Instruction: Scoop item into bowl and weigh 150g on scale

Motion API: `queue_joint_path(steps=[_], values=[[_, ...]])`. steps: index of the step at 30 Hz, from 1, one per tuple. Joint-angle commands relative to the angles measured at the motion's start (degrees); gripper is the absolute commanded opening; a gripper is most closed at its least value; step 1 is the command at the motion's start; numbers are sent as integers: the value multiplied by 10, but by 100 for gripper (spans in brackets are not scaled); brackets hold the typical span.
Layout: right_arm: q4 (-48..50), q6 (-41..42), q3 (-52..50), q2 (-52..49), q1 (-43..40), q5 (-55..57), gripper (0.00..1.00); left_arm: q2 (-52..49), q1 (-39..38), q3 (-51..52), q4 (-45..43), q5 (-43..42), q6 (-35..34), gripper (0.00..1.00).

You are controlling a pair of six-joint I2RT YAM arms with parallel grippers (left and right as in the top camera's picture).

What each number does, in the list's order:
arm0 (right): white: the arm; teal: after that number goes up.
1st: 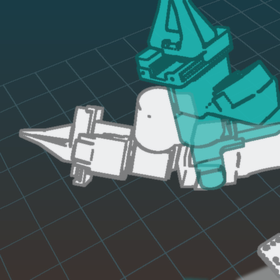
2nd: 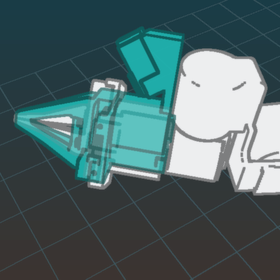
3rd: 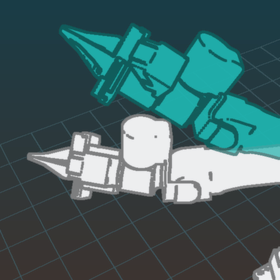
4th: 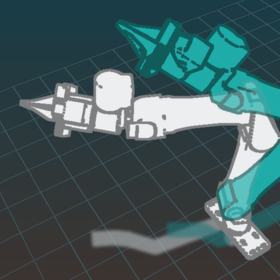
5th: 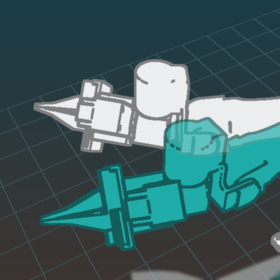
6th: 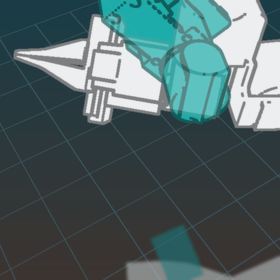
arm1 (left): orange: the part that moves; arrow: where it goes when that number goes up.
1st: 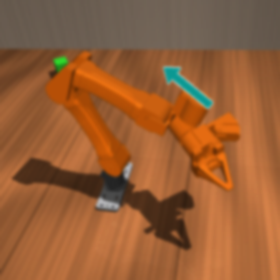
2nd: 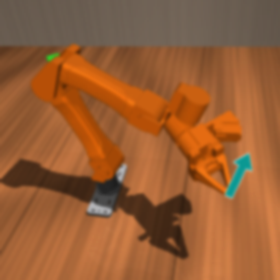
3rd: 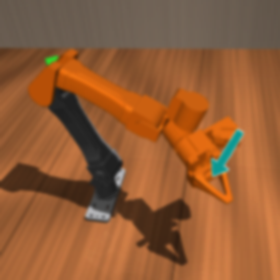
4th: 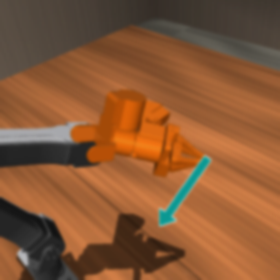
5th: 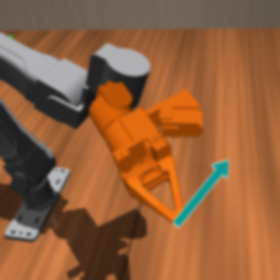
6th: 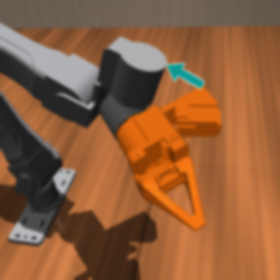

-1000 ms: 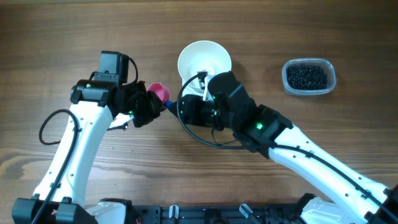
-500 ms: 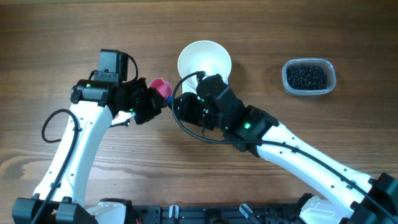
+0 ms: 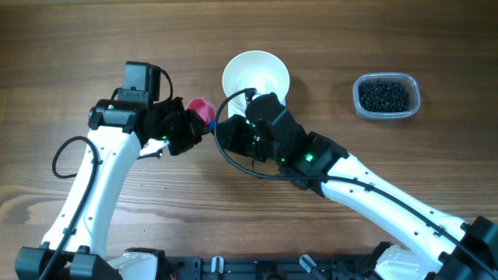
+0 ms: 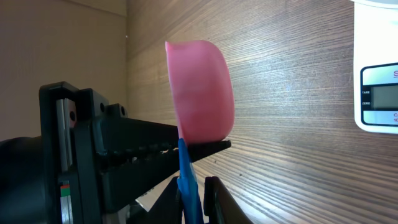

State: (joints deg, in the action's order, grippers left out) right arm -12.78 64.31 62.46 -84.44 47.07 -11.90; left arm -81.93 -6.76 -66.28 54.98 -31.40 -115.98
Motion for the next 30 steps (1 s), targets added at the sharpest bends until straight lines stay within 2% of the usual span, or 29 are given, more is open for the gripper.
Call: queue_joint_path(steps=[1,5,8,10,12,14,15,16,18,21,25,27,30], values=[[3,1,9,-10,-6,21,14,-1,-3,-2,1,-7,-90,4],[3,1,9,-10,-9,21,13,-1,-3,-2,1,-7,-90,4],[3,1,9,-10,-9,21,5,-1,-3,-2,1,-7,-90,4],[4,-8,9,-10,-9,21,4,-1,-3,-2,1,-7,-90,5],[6,-14,9,-10,-9,21,4,-1,-3,-2,1,-7,-90,16],[5,-14,9,-9,-11,21,4,-1,-3,-2,0,-7,-90,33],[5,-23,9,-9,-14,19,4,-1,-3,-2,0,-7,-90,47],[2,-37,9,-8,-19,14,4,-1,-3,-2,0,-7,-90,56],[-9,-50,9,-5,-28,9,4,-1,-3,-2,0,-7,-89,63],[-22,-93,9,8,-44,7,4,-1,-3,-2,1,-7,-85,69],[-44,-146,9,39,-72,2,4,-1,-3,-2,0,-6,-28,70],[-66,-174,9,63,-94,-7,4,-1,-3,-2,-2,5,49,70],[-98,-224,9,101,-130,-34,4,-1,-3,-2,-9,20,208,70]])
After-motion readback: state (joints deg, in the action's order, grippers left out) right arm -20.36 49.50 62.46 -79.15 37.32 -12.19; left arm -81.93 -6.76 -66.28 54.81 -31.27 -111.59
